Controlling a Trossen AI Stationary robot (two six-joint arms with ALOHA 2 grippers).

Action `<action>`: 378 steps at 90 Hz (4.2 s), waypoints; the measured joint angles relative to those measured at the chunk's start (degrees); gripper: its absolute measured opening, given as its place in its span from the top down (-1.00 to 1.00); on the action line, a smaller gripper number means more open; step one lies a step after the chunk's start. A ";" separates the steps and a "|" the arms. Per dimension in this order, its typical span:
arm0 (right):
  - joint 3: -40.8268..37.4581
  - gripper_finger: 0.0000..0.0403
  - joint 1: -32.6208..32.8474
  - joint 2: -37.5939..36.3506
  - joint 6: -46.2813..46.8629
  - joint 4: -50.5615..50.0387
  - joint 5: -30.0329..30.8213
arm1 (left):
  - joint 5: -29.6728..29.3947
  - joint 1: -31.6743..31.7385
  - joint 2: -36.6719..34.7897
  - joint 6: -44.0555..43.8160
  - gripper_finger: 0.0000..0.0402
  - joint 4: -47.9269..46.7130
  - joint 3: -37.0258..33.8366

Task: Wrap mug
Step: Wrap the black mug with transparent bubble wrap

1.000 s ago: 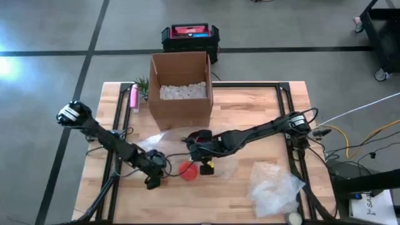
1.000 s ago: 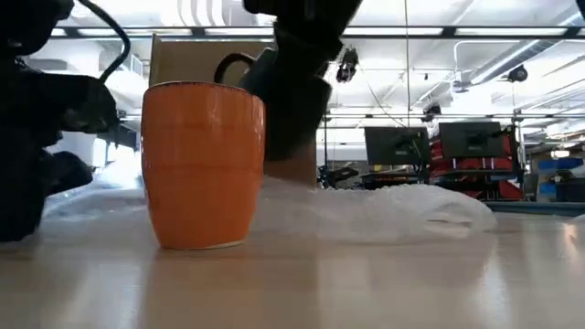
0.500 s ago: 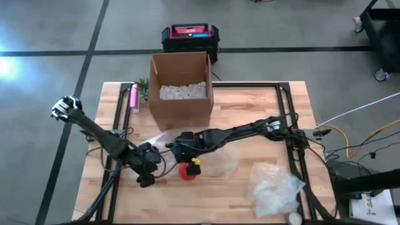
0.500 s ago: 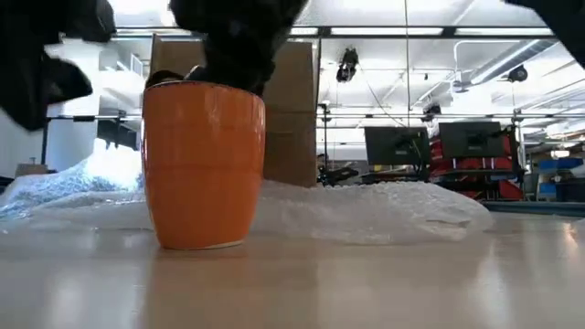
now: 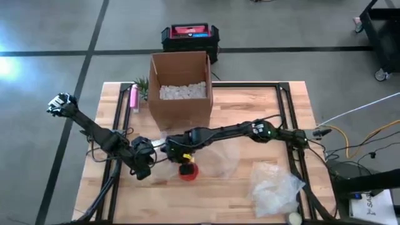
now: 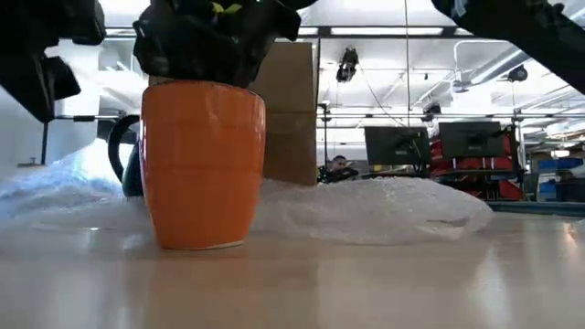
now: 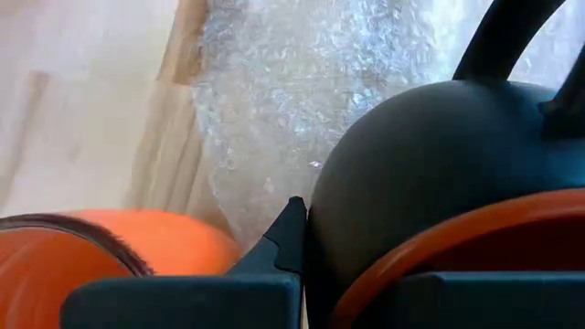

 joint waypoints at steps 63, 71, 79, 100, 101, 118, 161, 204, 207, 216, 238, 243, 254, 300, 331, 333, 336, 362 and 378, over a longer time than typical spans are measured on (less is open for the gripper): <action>2.58 -0.16 -1.50 -12.23 -0.91 -14.96 1.66 | -5.90 -0.03 -2.23 0.08 0.89 0.27 -0.71; 2.52 -0.19 -1.23 -14.96 -0.25 -24.24 1.60 | -6.18 0.00 -2.22 0.06 0.89 0.53 -0.71; 1.49 -0.20 -0.92 -16.75 1.89 -32.83 1.89 | -8.35 -0.11 -2.00 0.06 0.89 0.87 -0.71; -15.68 -0.09 0.20 -23.14 6.71 -34.64 7.30 | -10.52 -0.11 -1.75 1.13 0.89 1.79 -0.73; -16.96 -0.08 0.23 -23.65 6.98 -34.11 7.32 | -10.52 -0.11 -1.75 1.13 0.89 1.81 -0.73; -39.74 0.01 0.29 -33.08 13.16 -15.79 7.62 | -10.52 -0.11 -1.00 1.26 0.89 1.85 -0.78; -70.01 0.13 0.40 -41.59 21.07 7.11 12.21 | -10.66 -0.07 2.91 1.61 0.89 1.85 -0.89; -65.21 0.94 0.42 -42.25 13.64 27.11 9.56 | -17.73 -0.04 7.61 2.05 0.89 0.99 -1.00; -64.17 0.96 0.42 -42.12 12.48 29.37 9.58 | -17.84 -0.04 8.05 2.06 0.89 1.00 -1.00; -62.24 0.99 0.42 -42.03 8.70 37.21 9.60 | -17.88 -0.04 9.65 2.21 0.89 1.07 -1.00; -60.24 1.00 -0.90 -41.46 -0.14 57.29 10.03 | -18.70 1.37 14.15 4.49 0.89 4.54 -1.00; -59.97 1.00 -1.38 -40.83 -1.13 59.90 10.04 | -19.38 2.07 15.24 4.80 0.89 5.89 -1.00; -57.25 1.00 -2.01 -36.82 -1.34 63.00 8.67 | -19.71 3.68 17.38 8.14 0.89 9.90 -1.00; -36.80 1.00 -2.45 -18.82 -2.54 40.84 7.11 | -19.33 2.95 7.52 12.43 0.89 10.23 5.19; -32.43 1.00 -2.60 -18.23 -3.06 38.66 7.07 | -20.19 8.89 8.17 17.86 0.97 23.65 -2.20; -32.43 1.00 -2.60 -18.19 -3.08 38.37 7.22 | -20.11 9.09 8.32 18.08 0.98 24.40 -2.71; -32.43 1.00 -2.61 -18.07 -3.10 38.26 7.40 | -20.08 9.39 8.60 18.18 0.99 25.05 -3.31; -32.05 1.00 -2.64 -24.16 -1.14 34.10 6.96 | -19.09 10.27 9.08 16.88 1.00 26.13 -5.37; -31.95 1.00 -2.74 -30.79 0.46 30.60 7.04 | -18.86 10.25 9.07 16.91 0.99 26.00 -5.43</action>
